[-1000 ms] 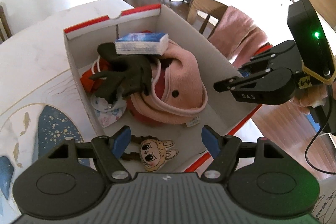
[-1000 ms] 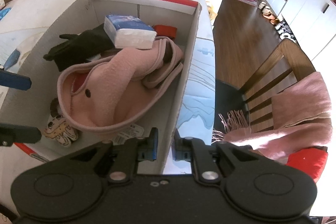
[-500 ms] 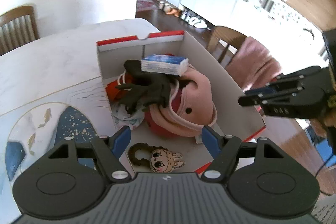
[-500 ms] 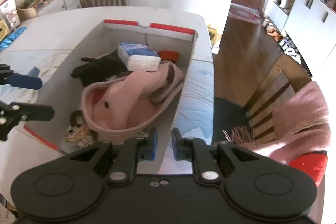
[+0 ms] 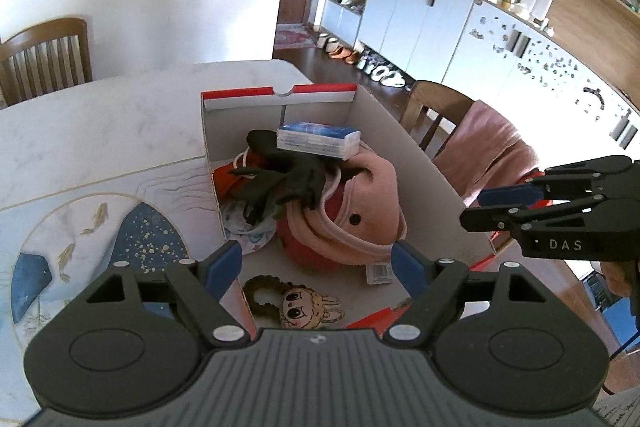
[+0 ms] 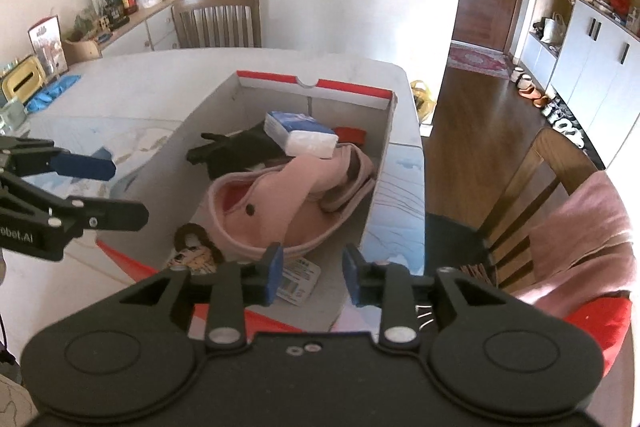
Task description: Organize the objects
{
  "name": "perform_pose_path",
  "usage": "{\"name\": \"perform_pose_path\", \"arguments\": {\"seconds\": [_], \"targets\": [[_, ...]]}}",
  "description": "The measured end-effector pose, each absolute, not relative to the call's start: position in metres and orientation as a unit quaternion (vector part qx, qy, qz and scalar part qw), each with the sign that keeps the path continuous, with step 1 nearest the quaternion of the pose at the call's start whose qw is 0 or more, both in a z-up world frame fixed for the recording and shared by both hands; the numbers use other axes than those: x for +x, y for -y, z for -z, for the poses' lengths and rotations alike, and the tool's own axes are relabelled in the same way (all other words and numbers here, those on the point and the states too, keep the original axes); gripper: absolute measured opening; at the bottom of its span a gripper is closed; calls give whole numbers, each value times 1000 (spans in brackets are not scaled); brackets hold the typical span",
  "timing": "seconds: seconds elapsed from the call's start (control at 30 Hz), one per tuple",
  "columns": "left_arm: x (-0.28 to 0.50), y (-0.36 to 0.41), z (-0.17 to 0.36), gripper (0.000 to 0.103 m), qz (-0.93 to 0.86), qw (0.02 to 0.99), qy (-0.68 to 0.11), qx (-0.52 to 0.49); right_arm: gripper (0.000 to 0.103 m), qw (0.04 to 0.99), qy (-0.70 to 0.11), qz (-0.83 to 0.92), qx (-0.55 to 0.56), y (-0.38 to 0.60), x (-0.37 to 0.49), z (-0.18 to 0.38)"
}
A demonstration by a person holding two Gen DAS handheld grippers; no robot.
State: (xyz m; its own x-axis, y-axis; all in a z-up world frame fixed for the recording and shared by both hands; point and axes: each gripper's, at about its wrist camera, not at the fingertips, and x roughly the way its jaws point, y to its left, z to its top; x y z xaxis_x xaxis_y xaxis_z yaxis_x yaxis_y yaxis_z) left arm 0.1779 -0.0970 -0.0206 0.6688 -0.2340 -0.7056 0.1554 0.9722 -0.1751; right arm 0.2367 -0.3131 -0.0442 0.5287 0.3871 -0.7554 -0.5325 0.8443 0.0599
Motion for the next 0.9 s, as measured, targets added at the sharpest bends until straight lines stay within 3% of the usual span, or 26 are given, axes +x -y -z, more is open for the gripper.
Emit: {"name": "perform_pose_path", "arguments": {"seconds": [0.17,0.3,0.43,0.9], "targets": [[164,91,17,87,111,914,-387,-40,50,875,-396,-267,-77,305,219,36],[151,83,11,101,108,920,-374,-40,68,882,-381,-269,-71,299,205,31],[141,77,6,103,108,925,-363,-39,78,890,-365,-268,-55,297,191,26],[117,71,-3,103,116,936,-330,-31,86,917,-312,-245,-36,298,161,19]]}}
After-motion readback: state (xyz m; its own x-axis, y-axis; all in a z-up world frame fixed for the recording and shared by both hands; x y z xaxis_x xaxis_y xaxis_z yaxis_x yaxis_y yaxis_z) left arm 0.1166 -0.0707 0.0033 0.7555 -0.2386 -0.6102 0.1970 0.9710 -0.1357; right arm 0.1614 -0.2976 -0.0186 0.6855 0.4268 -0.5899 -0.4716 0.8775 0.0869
